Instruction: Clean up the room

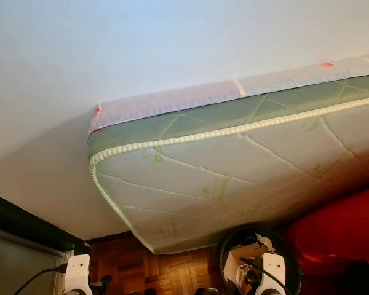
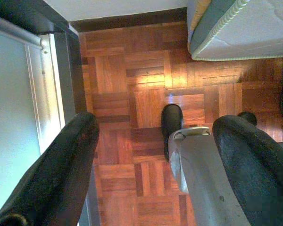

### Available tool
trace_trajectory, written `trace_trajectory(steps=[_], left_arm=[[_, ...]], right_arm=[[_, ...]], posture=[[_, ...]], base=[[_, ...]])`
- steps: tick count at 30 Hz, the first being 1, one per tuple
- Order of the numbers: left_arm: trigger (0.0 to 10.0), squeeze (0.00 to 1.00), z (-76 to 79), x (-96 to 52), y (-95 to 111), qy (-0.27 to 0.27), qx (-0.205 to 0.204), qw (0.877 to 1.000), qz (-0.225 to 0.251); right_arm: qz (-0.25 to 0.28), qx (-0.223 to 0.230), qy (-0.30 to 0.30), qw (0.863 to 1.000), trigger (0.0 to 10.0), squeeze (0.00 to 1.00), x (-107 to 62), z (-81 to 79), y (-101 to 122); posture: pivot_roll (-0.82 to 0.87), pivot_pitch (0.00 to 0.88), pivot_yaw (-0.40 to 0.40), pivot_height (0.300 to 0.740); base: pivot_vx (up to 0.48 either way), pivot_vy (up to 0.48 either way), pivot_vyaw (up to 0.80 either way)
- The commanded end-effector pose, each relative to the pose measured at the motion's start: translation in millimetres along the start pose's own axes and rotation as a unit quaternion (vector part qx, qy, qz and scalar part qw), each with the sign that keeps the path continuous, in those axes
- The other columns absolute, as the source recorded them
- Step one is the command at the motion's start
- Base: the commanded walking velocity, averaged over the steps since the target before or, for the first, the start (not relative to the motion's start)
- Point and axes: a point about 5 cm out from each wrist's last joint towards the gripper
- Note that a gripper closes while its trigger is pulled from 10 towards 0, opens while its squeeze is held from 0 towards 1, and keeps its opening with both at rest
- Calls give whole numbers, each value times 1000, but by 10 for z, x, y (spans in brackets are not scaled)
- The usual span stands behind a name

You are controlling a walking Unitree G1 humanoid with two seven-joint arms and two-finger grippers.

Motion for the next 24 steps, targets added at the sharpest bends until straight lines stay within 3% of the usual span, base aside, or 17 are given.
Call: trace_trajectory(steps=[1, 16, 24], left_arm=[[10000, 0, -37, -24, -86, 7, -8, 1000, -10], [10000, 0, -36, -25, -94, 7, -8, 1000, -11], [10000, 0, -49, -28, -99, 8, -7, 1000, -13]], right_arm=[[-16, 2, 3, 1000, 10000, 0, -19, -11, -85], [-12, 4, 4, 1000, 10000, 0, -19, -16, -79], [-12, 5, 5, 1000, 10000, 0, -19, -20, -81]], posture=[[-51, 178, 16, 740], [-50, 178, 17, 740], [-50, 177, 18, 740]], base=[[-240, 0, 0], [-225, 0, 0], [0, 0, 0]])
Point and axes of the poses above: a point about 5 cm out from each wrist's last joint towards the gripper, its own x axis pointing out of the wrist towards the gripper, its own y axis along the axis of the wrist's last joint, z = x × y, and after that the axes turned 13 degrees about -x, right-handed
